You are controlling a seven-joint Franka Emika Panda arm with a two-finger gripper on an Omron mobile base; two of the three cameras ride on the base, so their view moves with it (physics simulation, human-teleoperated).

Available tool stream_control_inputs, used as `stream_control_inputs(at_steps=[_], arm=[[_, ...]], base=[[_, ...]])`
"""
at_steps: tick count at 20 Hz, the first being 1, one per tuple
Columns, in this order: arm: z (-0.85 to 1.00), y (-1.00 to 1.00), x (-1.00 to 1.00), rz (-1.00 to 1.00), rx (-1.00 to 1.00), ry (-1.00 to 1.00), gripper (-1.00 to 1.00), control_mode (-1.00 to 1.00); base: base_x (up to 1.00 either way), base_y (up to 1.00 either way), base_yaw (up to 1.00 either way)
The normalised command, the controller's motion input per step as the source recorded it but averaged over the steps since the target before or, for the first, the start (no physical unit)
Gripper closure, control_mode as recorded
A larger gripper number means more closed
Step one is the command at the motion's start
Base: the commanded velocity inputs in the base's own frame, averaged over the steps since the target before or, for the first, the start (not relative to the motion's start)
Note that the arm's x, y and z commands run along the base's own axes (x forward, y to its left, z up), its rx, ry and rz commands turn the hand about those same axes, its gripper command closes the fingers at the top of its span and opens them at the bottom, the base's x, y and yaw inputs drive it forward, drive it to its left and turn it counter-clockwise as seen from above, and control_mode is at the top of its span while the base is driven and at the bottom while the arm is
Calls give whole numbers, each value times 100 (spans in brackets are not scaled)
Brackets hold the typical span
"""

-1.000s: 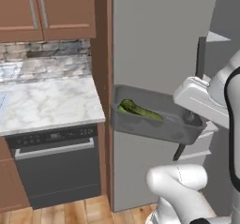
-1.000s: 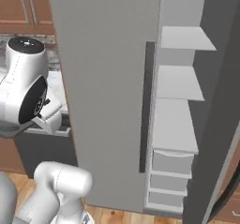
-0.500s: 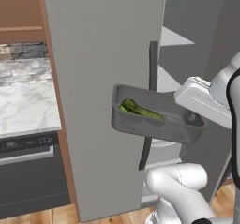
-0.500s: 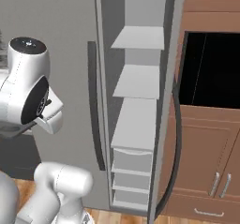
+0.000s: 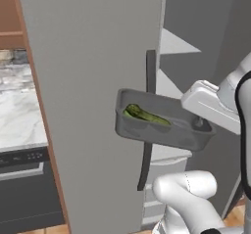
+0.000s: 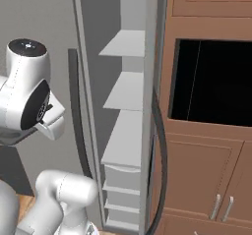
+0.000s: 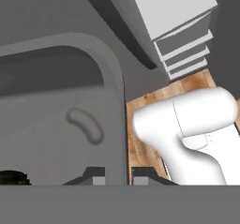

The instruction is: Take the squash and avocado out of the freezer and place them in the tupperware container on the counter. Then put the tupperware containing the vegetables back in the freezer.

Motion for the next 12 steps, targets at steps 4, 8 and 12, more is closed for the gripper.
stream_control_inputs(at_steps=[4,8,12], arm=[[0,0,0,0,0,0,100,100],[0,0,0,0,0,0,100,100],[0,0,0,0,0,0,100,100]], base=[[29,-60,10],[52,-20,1],[81,-2,-1]])
